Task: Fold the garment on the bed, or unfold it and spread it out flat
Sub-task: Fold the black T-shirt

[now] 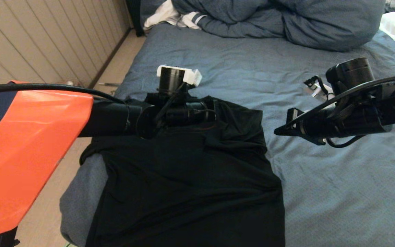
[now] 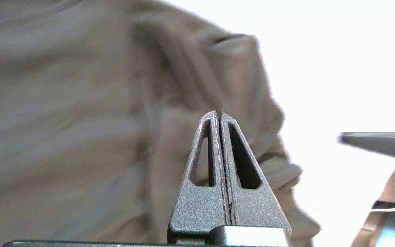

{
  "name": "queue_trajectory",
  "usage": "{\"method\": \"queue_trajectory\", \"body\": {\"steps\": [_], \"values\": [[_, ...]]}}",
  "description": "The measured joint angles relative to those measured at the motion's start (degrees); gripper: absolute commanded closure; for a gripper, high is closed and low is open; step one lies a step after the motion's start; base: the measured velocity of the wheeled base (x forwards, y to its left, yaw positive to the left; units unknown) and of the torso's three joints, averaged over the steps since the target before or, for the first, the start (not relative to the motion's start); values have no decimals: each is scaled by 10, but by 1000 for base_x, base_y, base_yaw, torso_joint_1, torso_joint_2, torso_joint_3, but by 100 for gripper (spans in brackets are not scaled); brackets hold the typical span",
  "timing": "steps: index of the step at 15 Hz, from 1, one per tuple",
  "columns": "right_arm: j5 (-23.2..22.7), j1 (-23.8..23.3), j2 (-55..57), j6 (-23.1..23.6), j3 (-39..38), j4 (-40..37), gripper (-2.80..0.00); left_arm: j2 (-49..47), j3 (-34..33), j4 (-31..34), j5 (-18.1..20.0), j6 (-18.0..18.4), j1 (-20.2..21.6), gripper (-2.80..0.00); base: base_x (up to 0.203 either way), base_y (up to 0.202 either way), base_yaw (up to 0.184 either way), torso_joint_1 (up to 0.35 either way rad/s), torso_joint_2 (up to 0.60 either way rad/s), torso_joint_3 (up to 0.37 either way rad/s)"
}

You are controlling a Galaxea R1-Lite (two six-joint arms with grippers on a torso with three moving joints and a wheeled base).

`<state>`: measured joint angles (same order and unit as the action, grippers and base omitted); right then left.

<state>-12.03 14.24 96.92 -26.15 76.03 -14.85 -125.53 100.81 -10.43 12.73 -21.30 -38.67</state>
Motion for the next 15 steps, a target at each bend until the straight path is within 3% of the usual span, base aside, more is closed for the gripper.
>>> {"method": "queue_trajectory", "body": {"steps": [3, 8, 15], "values": [[0, 15, 37, -7, 34, 1, 0, -43, 64, 17, -3, 14, -31, 0, 0, 0, 0, 0, 0, 0], [-5, 35, 77, -10, 36, 1, 0, -109, 80, 4, -5, 29, -50, 0, 0, 0, 0, 0, 0, 0], [-8, 43, 101, -3, -56, 67, 0, -141, 81, -16, -1, 28, 2, 0, 0, 0, 0, 0, 0, 0]]}}
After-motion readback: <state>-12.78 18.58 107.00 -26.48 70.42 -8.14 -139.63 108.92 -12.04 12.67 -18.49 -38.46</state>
